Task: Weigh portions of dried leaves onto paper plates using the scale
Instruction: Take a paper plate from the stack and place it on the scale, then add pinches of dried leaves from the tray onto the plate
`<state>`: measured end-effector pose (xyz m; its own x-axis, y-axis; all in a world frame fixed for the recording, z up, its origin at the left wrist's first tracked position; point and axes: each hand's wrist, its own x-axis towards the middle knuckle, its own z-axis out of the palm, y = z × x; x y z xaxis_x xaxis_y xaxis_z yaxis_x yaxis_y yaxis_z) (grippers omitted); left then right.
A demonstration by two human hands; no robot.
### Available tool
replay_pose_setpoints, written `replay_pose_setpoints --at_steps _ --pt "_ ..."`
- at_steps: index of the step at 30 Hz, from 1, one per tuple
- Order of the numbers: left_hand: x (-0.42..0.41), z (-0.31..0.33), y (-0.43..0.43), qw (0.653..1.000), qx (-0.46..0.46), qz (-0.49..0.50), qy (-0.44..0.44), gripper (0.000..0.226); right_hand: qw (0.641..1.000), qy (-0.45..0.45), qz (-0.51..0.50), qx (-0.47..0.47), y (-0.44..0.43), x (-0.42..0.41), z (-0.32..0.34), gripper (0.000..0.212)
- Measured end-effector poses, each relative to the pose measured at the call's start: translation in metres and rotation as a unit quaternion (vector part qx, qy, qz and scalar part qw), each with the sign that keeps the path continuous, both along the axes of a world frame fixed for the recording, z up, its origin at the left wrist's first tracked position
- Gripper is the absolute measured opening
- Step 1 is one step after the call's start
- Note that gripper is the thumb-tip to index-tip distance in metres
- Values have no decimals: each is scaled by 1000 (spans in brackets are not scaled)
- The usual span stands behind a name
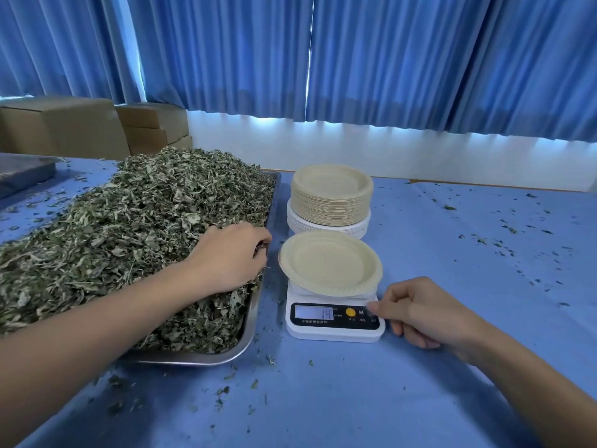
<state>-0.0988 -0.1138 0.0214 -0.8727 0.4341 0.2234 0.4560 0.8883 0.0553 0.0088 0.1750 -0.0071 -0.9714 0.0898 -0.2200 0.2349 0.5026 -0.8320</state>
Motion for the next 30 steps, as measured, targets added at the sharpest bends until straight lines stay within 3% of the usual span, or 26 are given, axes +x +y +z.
replay_pose_setpoints --at_steps 3,7,11,16,22,26,30 --pt "2 0 -1 1000 13 2 0 22 1000 -15 10 -12 0 -2 2 32" --pt "4 -1 -4 998 3 -7 60 24 999 -32 27 -25 2 -3 5 32" --pt "4 -4 -6 1000 7 -17 1 25 997 -62 45 -23 4 -8 9 35" --pt "3 -10 -2 999 32 -5 -2 28 993 -101 43 -39 4 -14 14 36" --pt "2 -16 -4 998 55 3 -2 22 993 -75 64 -58 7 -7 6 33" --pt "6 -20 -4 998 65 -5 -5 39 992 -64 86 -64 9 -7 6 33" --pt "8 -21 -5 997 75 -11 4 36 991 -61 108 -58 12 -9 8 30"
